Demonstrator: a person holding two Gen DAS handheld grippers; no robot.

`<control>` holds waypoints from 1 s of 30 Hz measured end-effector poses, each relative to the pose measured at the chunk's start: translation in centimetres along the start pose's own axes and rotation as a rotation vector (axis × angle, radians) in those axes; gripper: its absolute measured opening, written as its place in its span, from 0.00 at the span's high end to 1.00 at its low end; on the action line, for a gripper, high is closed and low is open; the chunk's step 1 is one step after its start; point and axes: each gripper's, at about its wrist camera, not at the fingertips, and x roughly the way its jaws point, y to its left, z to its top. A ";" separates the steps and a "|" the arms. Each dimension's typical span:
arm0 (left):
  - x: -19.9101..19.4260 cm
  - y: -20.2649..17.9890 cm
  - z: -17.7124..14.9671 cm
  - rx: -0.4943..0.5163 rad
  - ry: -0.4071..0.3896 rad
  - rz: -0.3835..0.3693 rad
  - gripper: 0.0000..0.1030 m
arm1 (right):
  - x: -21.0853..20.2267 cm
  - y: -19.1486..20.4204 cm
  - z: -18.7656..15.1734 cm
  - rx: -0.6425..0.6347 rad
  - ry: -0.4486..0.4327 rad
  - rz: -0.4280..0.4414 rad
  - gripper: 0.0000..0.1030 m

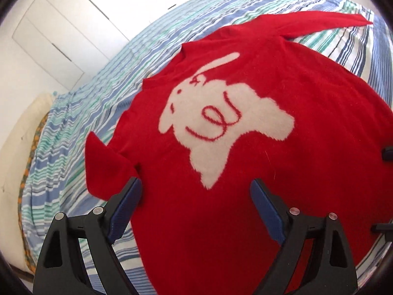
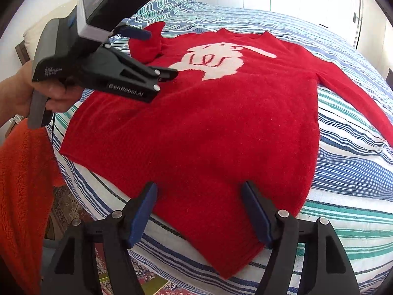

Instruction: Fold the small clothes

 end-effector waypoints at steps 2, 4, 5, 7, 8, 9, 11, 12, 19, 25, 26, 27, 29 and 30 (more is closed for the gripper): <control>-0.6 2.7 -1.8 -0.107 0.034 -0.049 0.11 | -0.1 0.0 -0.1 -0.004 -0.003 0.003 0.30; -0.9 5.5 -3.6 -0.223 0.061 -0.060 0.11 | -0.1 0.0 -0.2 -0.005 -0.005 0.007 0.30; -0.8 7.3 -4.5 -0.294 0.077 -0.060 0.11 | 0.0 -0.1 -0.2 -0.005 -0.006 0.010 0.30; 0.7 11.2 -6.6 -0.479 0.119 -0.073 0.13 | 0.1 -0.1 -0.1 -0.004 -0.007 0.014 0.29; 1.5 13.1 -7.5 -0.584 0.133 -0.093 0.15 | 0.2 -0.1 -0.1 -0.006 -0.007 0.015 0.29; 2.7 14.5 -8.2 -0.682 0.140 -0.118 0.17 | 0.2 -0.1 -0.1 -0.008 -0.008 0.015 0.29; 4.6 16.6 -8.9 -0.832 0.139 -0.187 0.17 | 0.2 0.0 -0.2 -0.013 -0.009 0.012 0.28; 5.6 17.2 -8.8 -0.885 0.130 -0.226 0.16 | 0.2 0.1 -0.2 -0.016 -0.010 0.008 0.27; 9.2 18.2 -1.2 -0.992 0.067 -0.253 0.73 | 0.4 0.6 -0.3 -0.039 -0.010 -0.017 0.25; 7.3 6.2 9.7 -0.497 0.010 -0.342 0.27 | 0.6 0.6 -0.2 -0.047 -0.006 -0.018 0.23; 7.0 4.1 10.2 -0.431 0.008 -0.345 0.27 | 0.6 0.6 -0.2 -0.048 -0.005 -0.019 0.23; 6.5 2.6 10.3 -0.381 0.010 -0.349 0.27 | 0.6 0.6 -0.2 -0.049 -0.004 -0.020 0.23; 5.6 1.3 9.4 -0.326 0.008 -0.373 0.27 | 0.6 0.7 -0.2 -0.050 -0.005 -0.019 0.23; 5.0 1.3 8.6 -0.311 0.006 -0.384 0.27 | 0.5 0.7 -0.3 -0.050 -0.007 -0.017 0.23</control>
